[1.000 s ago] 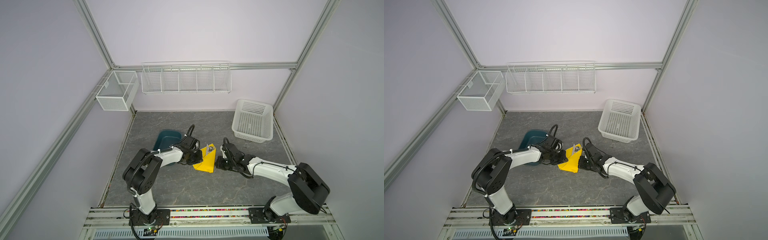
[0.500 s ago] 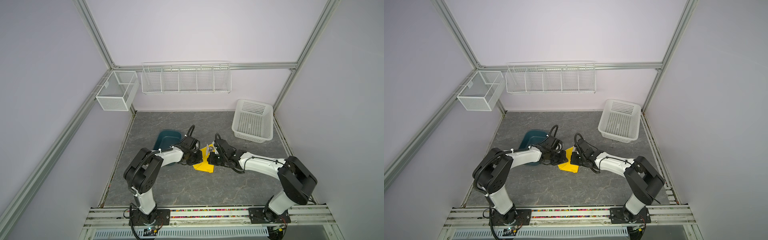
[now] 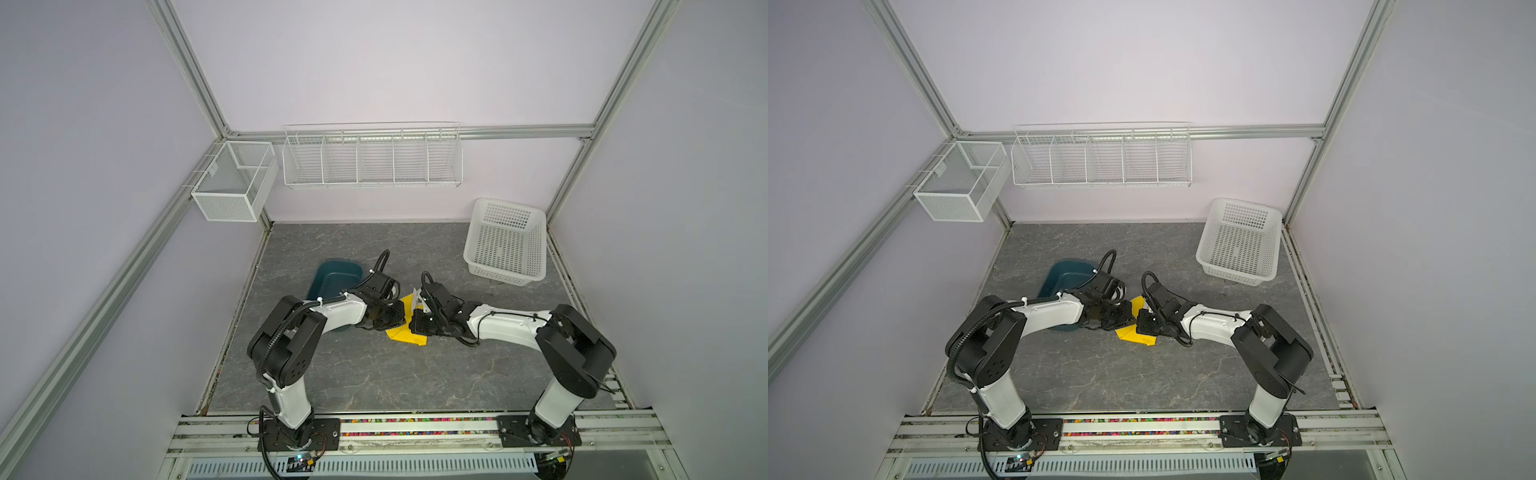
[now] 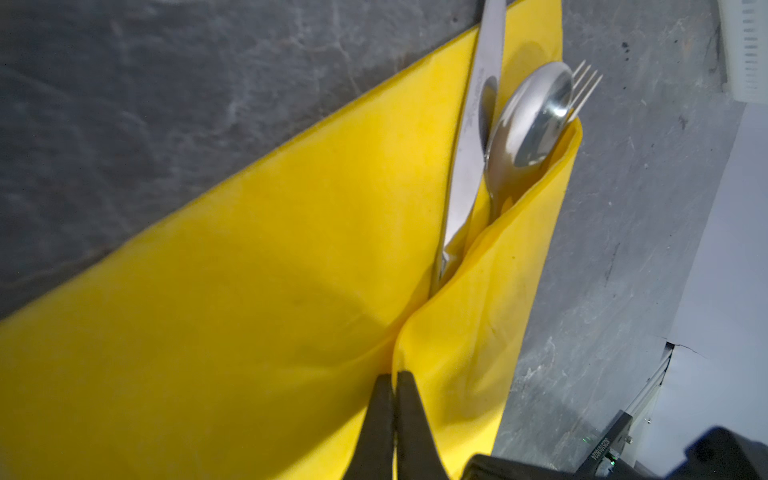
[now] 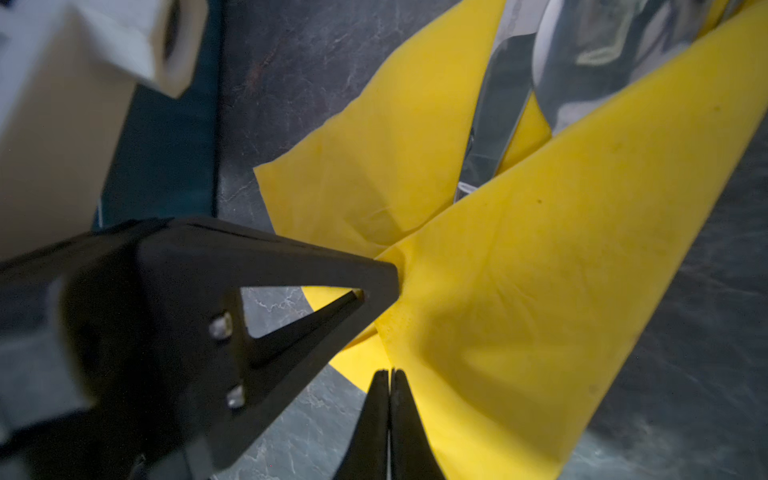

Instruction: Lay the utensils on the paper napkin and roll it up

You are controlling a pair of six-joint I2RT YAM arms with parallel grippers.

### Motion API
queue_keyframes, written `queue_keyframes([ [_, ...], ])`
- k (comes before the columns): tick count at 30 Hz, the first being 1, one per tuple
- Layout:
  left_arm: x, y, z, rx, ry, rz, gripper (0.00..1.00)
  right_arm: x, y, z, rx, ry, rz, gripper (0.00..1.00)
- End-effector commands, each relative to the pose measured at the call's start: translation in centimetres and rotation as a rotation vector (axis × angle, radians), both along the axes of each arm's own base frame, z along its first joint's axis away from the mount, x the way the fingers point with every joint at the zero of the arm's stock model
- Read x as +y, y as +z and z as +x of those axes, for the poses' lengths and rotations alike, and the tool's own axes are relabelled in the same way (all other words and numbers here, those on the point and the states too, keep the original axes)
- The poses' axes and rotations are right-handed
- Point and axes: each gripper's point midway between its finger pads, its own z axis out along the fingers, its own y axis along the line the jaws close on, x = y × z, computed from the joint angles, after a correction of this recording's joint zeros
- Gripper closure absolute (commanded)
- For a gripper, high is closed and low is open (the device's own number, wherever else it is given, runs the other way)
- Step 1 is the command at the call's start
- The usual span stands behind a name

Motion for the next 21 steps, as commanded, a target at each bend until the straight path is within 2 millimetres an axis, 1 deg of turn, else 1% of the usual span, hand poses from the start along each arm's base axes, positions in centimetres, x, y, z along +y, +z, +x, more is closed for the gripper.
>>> queue_keyframes([
  [1, -0.4, 0.3, 0.6, -0.012, -0.006, -0.008, 0.98, -0.3, -1.6, -0.5, 0.043, -0.017, -0.008, 0.93],
  [9, -0.3, 0.8, 0.7, -0.019, -0.002, -0.008, 0.95, -1.4, -3.8, -1.3, 0.084, -0.027, -0.072, 0.93],
  [10, -0.4, 1.1, 0.7, -0.017, -0.005, -0.016, 0.91, -1.5, -4.1, -1.3, 0.087, -0.027, -0.077, 0.93],
  [11, -0.6, 1.4, 0.6, -0.012, -0.010, -0.023, 0.85, -1.6, -4.4, -1.5, 0.093, -0.026, -0.081, 0.93],
  [13, -0.6, 2.2, 0.7, -0.022, -0.010, -0.030, 0.77, -1.6, -4.3, -1.4, 0.090, -0.028, -0.078, 0.93],
  [15, 0.0, 3.1, 0.8, -0.048, 0.004, -0.010, 0.71, -1.6, -4.1, -1.3, 0.085, -0.034, -0.078, 0.93],
  [17, 1.1, 3.9, 0.8, -0.077, 0.022, 0.023, 0.66, -1.7, -3.9, -1.3, 0.079, -0.035, -0.079, 0.93],
  [21, 3.6, 4.2, 0.8, -0.100, 0.084, 0.070, 0.59, -1.6, -4.0, -1.3, 0.085, -0.032, -0.076, 0.93],
])
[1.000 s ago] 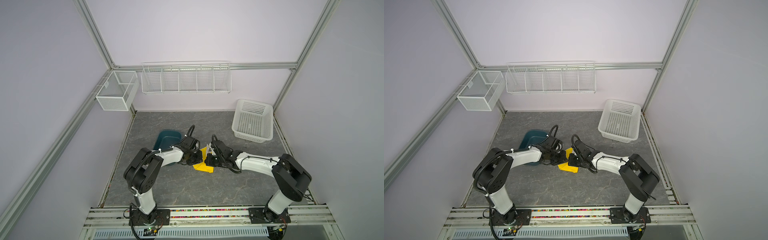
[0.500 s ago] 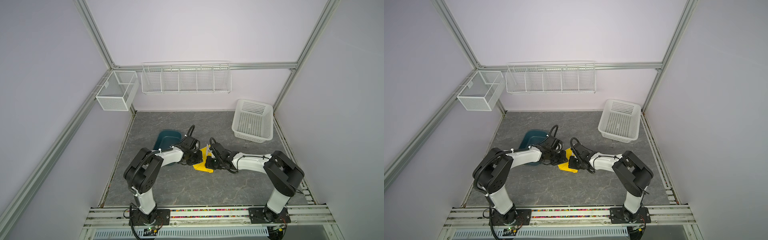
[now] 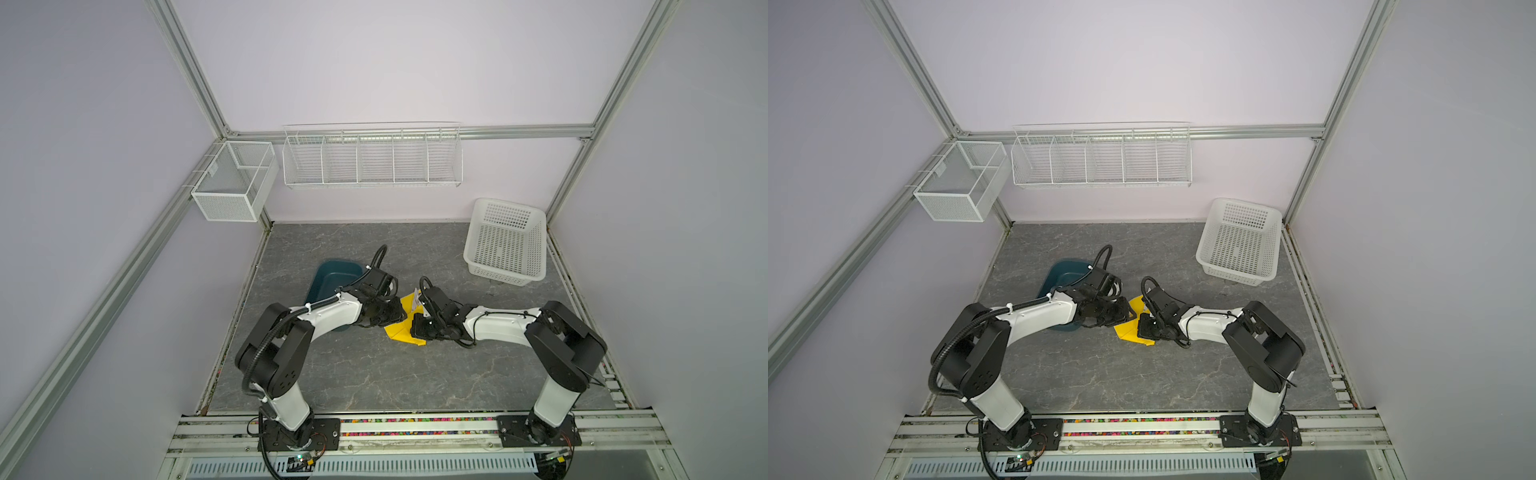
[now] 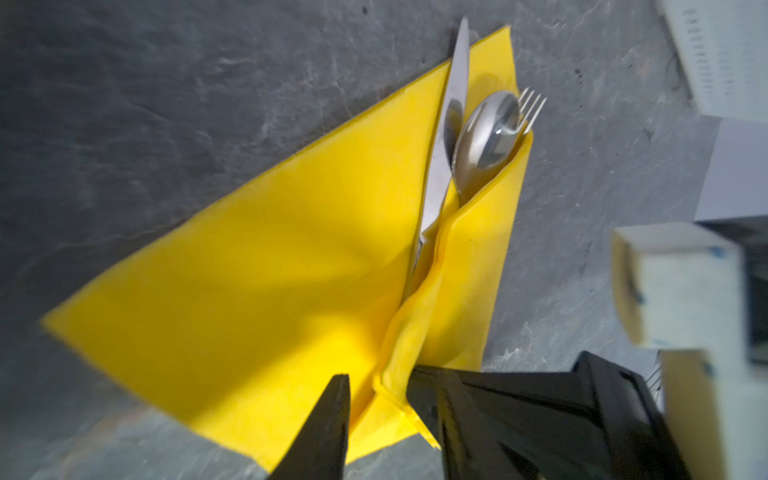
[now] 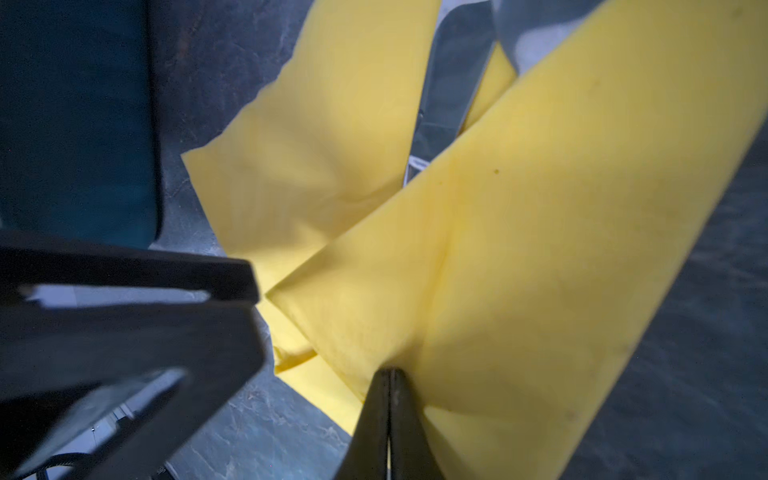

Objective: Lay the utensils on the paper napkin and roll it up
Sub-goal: 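Open the left gripper and raise it while the right keeps holding the napkin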

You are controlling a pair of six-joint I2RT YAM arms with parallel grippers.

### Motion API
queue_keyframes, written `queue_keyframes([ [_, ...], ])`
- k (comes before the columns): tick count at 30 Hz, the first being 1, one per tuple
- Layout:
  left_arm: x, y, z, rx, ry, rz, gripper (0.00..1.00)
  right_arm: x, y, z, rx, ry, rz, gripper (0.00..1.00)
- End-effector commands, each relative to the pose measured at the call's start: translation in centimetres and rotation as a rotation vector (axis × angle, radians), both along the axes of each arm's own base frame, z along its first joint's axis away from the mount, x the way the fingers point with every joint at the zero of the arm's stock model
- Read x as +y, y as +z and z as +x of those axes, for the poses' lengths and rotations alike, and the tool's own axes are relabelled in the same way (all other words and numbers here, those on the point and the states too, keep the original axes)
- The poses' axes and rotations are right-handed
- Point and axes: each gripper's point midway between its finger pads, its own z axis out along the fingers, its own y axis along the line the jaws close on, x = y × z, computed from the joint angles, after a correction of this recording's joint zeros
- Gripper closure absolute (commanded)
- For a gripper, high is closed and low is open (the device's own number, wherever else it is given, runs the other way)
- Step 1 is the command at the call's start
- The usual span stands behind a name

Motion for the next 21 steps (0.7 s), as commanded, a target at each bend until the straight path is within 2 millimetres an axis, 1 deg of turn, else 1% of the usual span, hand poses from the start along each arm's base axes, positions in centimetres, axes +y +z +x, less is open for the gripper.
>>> queue_keyframes([
  [1, 2.9, 0.3, 0.4, -0.029, 0.066, 0.057, 0.57, -1.2, -1.8, -1.0, 0.047, -0.018, -0.050, 0.93],
  [4, 4.4, -0.3, 0.4, -0.010, 0.093, 0.056, 0.51, -1.3, -1.5, -0.8, 0.040, -0.022, -0.053, 0.93],
  [8, 5.6, -1.3, 0.8, 0.030, 0.109, 0.057, 0.49, -1.3, -1.2, -0.7, 0.036, -0.025, -0.056, 0.93],
  [13, 5.7, -2.0, 1.1, 0.047, 0.119, 0.058, 0.48, -1.6, -1.3, -0.8, 0.038, -0.031, -0.069, 0.93],
  [17, 5.5, -3.0, 1.1, 0.072, 0.130, 0.057, 0.50, -1.6, -1.2, -0.8, 0.037, -0.035, -0.067, 0.93],
  [21, 5.1, -3.5, 1.2, 0.082, 0.130, 0.030, 0.53, -1.6, -1.1, -0.8, 0.037, -0.035, -0.066, 0.93],
])
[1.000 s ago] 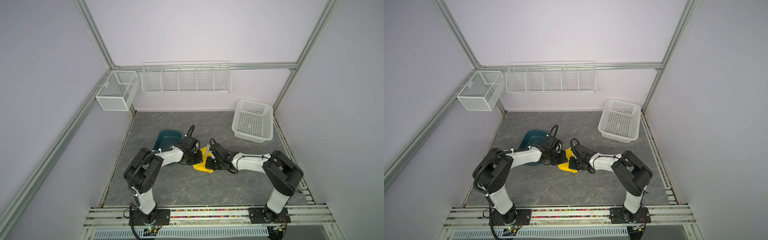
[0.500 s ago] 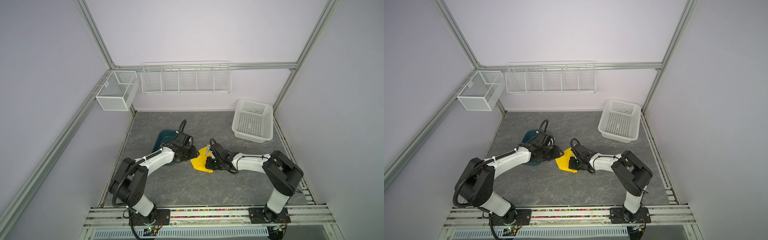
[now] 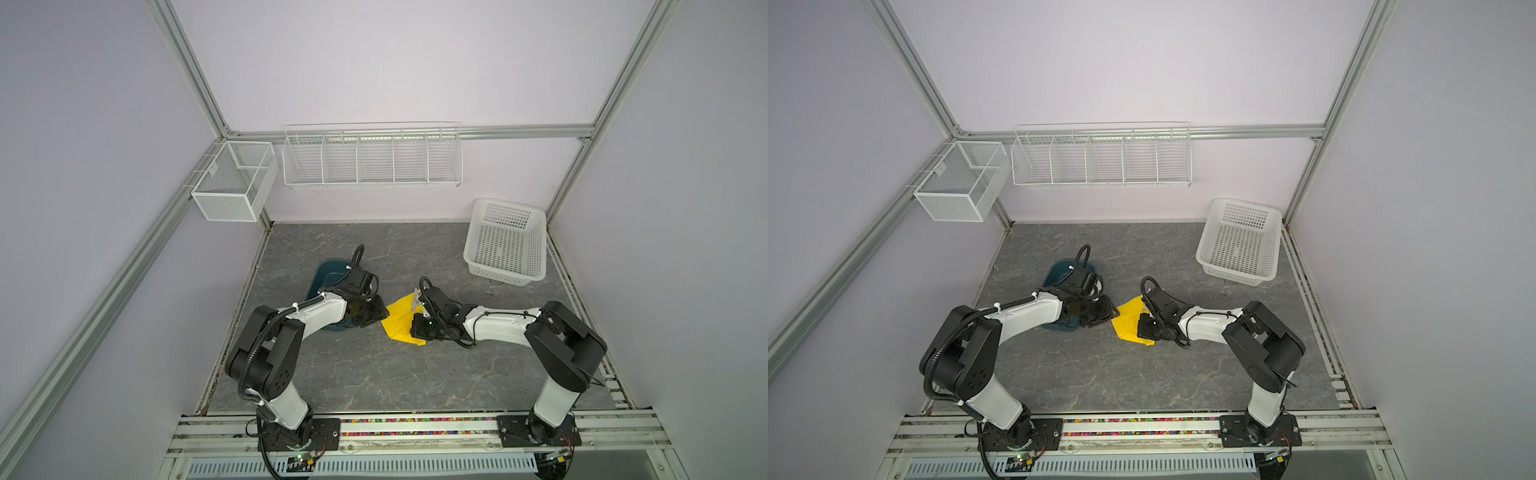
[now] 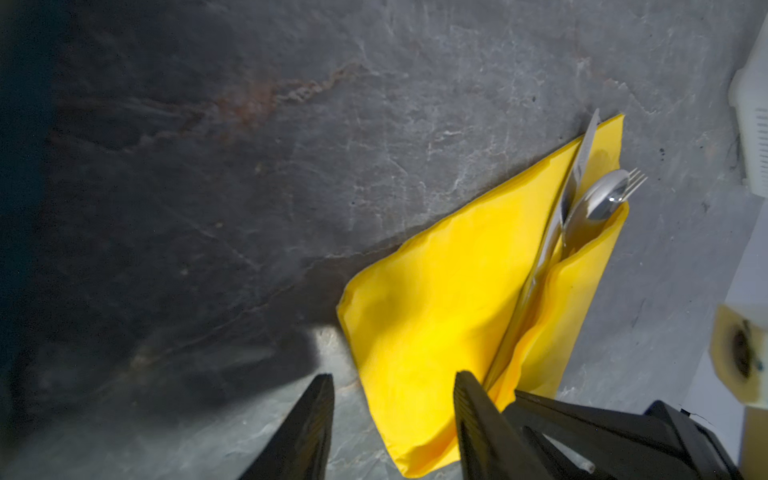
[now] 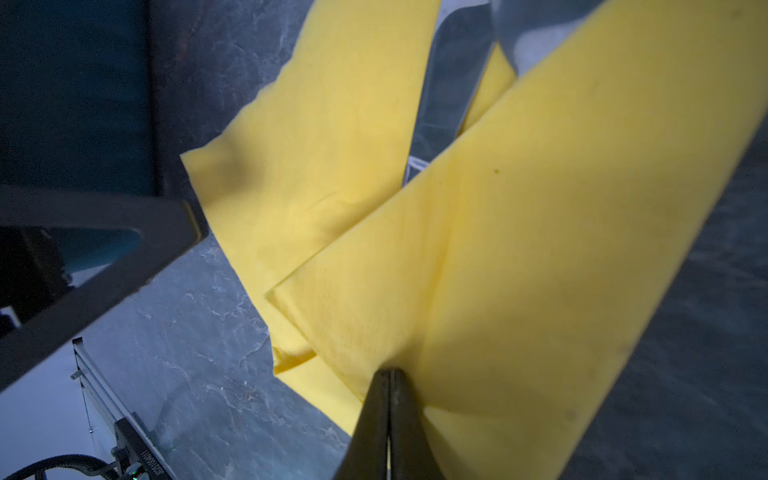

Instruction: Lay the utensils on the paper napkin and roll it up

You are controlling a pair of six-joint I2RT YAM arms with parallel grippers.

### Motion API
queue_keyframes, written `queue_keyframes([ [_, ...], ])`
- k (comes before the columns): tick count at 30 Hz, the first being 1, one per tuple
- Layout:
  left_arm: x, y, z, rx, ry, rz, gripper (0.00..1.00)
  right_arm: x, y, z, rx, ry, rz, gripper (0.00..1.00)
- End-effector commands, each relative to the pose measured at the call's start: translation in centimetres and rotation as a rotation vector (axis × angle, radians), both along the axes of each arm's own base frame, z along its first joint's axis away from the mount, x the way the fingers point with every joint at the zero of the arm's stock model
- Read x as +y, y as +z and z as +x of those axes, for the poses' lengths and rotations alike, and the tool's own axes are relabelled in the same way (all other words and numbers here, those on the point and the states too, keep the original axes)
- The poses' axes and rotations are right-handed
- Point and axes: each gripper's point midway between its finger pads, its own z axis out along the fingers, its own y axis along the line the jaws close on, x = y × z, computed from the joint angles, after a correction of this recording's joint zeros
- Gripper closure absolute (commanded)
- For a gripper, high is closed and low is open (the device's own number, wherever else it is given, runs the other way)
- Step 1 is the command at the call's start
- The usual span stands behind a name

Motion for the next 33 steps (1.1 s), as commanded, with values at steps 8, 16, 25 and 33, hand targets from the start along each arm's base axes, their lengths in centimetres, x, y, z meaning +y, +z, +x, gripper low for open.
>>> queue_keyframes([
  [8, -1.1, -1.7, -0.4, 0.051, 0.007, -0.078, 0.57, -1.5, -0.9, -0.9, 0.036, -0.035, -0.056, 0.93],
  [16, -1.3, -1.3, -0.3, 0.036, 0.022, -0.105, 0.82, -1.6, -0.8, -0.8, 0.030, -0.038, -0.053, 0.93],
  [25, -2.5, 2.7, 0.2, -0.046, 0.003, -0.209, 1.00, -0.6, 0.4, -0.5, 0.009, -0.021, 0.003, 0.92],
  [33, -3.7, 4.0, -0.5, -0.030, -0.036, -0.285, 1.00, -0.7, 0.3, -0.6, 0.010, -0.016, -0.005, 0.92],
])
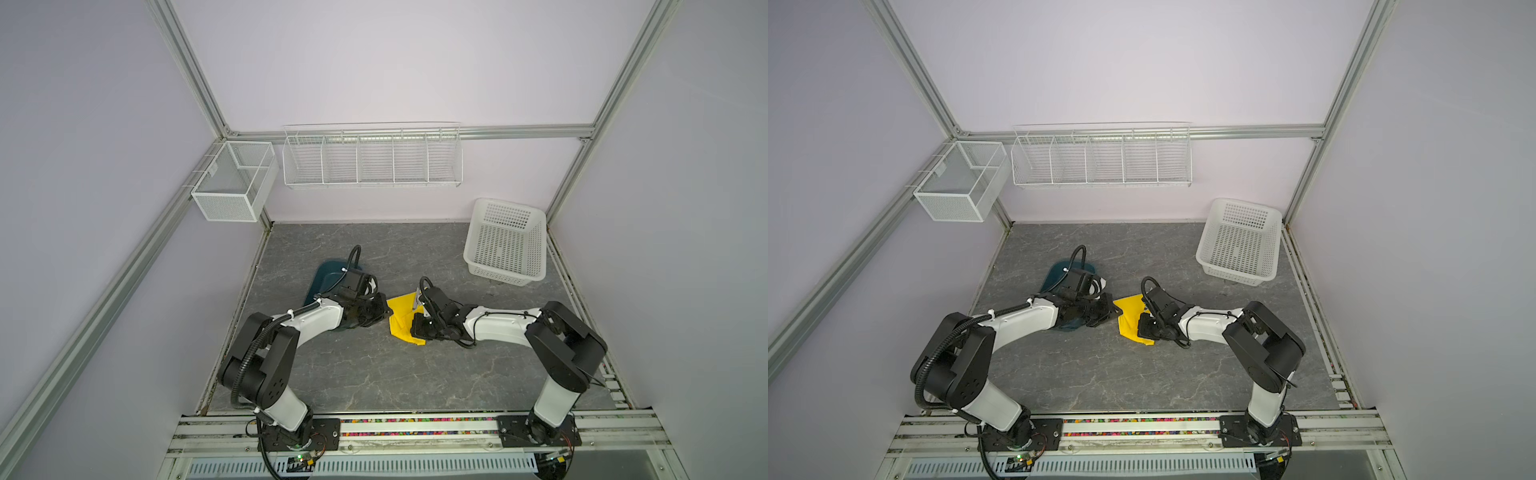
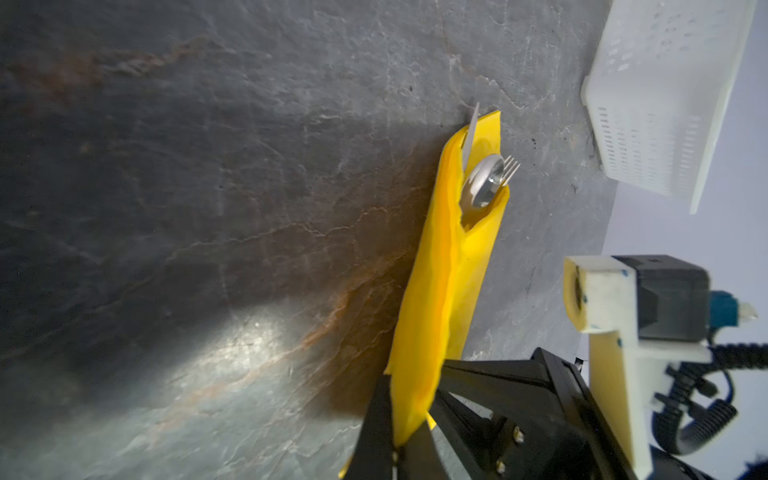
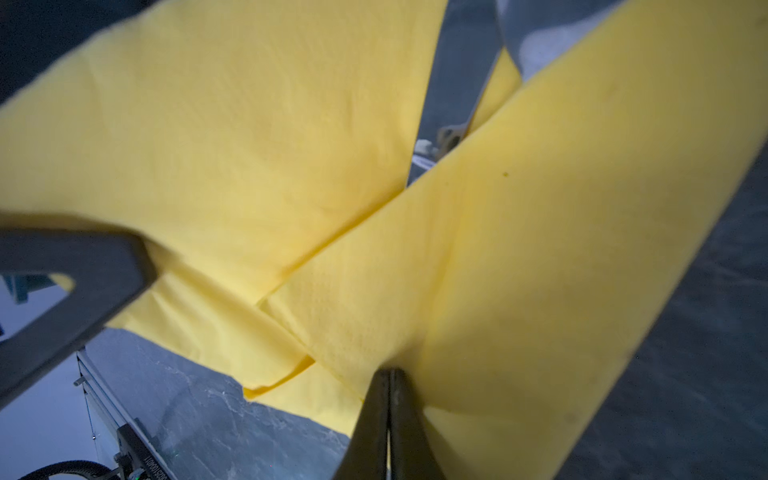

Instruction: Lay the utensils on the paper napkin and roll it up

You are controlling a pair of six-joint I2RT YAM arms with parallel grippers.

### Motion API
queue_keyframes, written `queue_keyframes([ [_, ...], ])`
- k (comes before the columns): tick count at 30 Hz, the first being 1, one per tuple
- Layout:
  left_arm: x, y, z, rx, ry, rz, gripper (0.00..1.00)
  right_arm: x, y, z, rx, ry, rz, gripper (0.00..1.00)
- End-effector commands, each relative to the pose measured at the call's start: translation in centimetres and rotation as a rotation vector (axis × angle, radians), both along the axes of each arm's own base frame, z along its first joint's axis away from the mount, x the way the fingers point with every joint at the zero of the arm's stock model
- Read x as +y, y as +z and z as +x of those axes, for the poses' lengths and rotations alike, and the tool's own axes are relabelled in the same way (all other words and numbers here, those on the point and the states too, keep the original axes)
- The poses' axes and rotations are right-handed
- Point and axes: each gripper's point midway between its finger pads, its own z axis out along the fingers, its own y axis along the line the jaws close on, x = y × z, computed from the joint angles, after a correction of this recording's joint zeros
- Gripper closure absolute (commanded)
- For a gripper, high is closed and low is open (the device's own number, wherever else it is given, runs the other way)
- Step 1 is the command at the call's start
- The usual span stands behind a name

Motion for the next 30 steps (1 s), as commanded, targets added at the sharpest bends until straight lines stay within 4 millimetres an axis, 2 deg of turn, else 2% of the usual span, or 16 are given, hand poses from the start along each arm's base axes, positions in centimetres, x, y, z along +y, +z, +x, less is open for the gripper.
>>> queue_keyframes([
  [1, -1.1, 1.0, -0.1, 0.002, -0.019, -0.068, 1.00, -0.7, 0.3, -0.7, 0.006, -0.002, -0.009, 0.92],
  [6, -2.7, 1.8, -0.5, 0.015, -0.027, -0.122, 1.00, -0.9, 0.1, -0.7, 0.008, -0.001, -0.022, 0.92],
  [11, -3.9, 1.6, -1.1, 0.044, -0.035, -0.088, 0.99, -0.7, 0.6, -0.3, -0.012, -0.008, -0.008, 0.92],
  [12, -4.2, 1.5, -1.2, 0.050, -0.041, -0.085, 0.99, -1.2, -0.1, -1.0, -0.002, -0.010, -0.015, 0.91],
  [14, -4.8, 1.4, -1.5, 0.058, -0.052, -0.080, 0.98, -1.3, 0.3, -0.8, -0.016, -0.013, -0.003, 0.91],
  [18, -5.9, 2.1, -1.8, 0.050, -0.064, -0.097, 0.98, -1.5, 0.4, -0.8, -0.022, -0.003, -0.023, 0.91],
  [24, -6.0, 2.1, -1.7, 0.063, -0.030, -0.084, 0.96, -1.7, -0.1, -1.2, -0.010, -0.004, -0.017, 0.90],
  [30, -6.8, 1.9, -1.6, 0.077, 0.023, -0.108, 0.95, -1.3, 1.2, -1.5, -0.016, 0.011, 0.030, 0.89],
])
